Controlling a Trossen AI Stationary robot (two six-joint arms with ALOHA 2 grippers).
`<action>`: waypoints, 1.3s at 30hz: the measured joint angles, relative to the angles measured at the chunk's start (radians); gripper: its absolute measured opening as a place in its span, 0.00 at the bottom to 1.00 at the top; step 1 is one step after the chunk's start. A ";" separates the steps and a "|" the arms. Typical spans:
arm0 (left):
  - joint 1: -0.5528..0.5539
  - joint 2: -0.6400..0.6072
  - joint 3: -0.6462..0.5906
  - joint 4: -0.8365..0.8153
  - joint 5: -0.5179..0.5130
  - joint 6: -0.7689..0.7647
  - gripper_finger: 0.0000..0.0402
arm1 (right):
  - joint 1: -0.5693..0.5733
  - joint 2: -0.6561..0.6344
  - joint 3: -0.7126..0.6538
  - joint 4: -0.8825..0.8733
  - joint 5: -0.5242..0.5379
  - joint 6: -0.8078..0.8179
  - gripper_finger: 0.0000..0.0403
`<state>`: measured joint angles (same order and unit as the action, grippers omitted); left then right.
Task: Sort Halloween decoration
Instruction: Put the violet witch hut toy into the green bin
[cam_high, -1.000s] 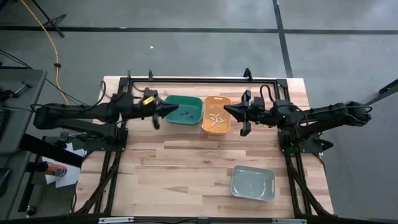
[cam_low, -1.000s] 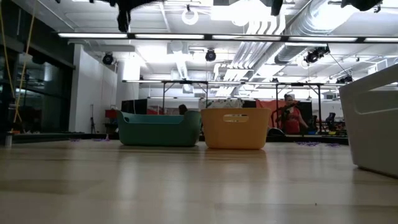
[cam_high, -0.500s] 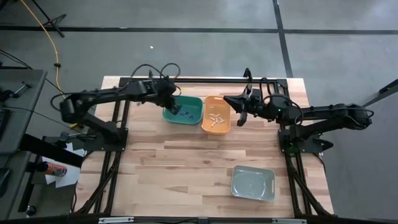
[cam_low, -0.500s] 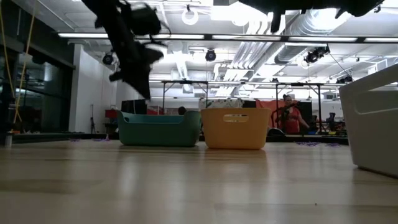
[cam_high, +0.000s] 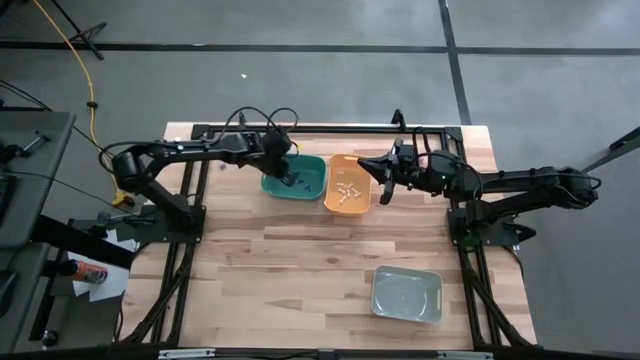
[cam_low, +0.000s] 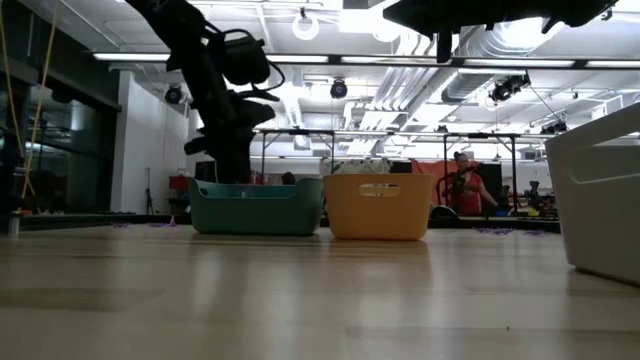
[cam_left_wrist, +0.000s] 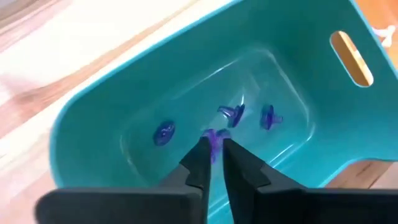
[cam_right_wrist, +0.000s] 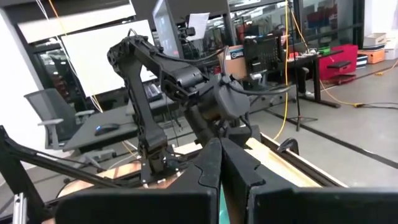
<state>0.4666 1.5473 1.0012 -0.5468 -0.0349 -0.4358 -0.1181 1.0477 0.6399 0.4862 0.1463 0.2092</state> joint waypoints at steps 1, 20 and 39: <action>0.003 -0.005 0.000 -0.004 0.000 -0.001 0.10 | 0.000 0.000 0.000 -0.002 0.000 0.000 0.00; 0.348 -0.222 0.065 -0.129 -0.290 -0.042 0.29 | 0.000 0.000 0.000 -0.052 0.000 0.000 0.00; 0.523 0.205 0.061 -0.193 -0.038 -0.503 0.29 | -0.006 0.000 0.000 -0.151 0.000 0.063 0.00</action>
<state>0.9901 1.7522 1.0622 -0.7394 -0.0732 -0.9391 -0.1246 1.0477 0.6399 0.3353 0.1467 0.2726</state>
